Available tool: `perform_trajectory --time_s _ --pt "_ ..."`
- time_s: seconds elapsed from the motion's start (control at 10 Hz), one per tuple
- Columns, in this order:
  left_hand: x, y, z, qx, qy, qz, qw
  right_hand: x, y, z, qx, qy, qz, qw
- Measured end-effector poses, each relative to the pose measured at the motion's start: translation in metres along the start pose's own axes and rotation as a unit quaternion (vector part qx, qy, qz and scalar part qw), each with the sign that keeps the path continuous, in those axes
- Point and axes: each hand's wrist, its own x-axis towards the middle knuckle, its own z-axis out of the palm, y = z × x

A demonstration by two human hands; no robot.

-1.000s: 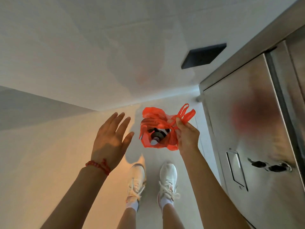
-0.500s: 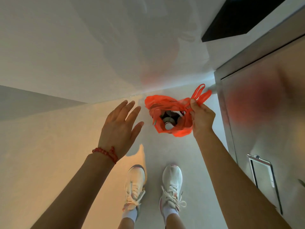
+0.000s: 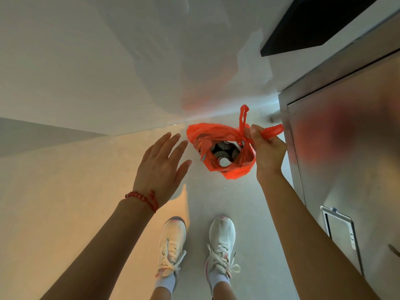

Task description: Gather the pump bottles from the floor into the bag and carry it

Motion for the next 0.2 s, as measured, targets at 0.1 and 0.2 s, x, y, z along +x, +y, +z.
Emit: perform_trajectory --time_s 0.1,0.2 --pt "0.000 -0.001 -0.002 0.006 0.002 0.011 1.000 -0.005 0.000 -0.005 0.011 0.009 0.002 1.000" --pt "-0.005 0.004 -0.004 0.013 0.018 0.012 1.000 -0.015 0.002 -0.013 -0.015 0.016 -0.012 1.000"
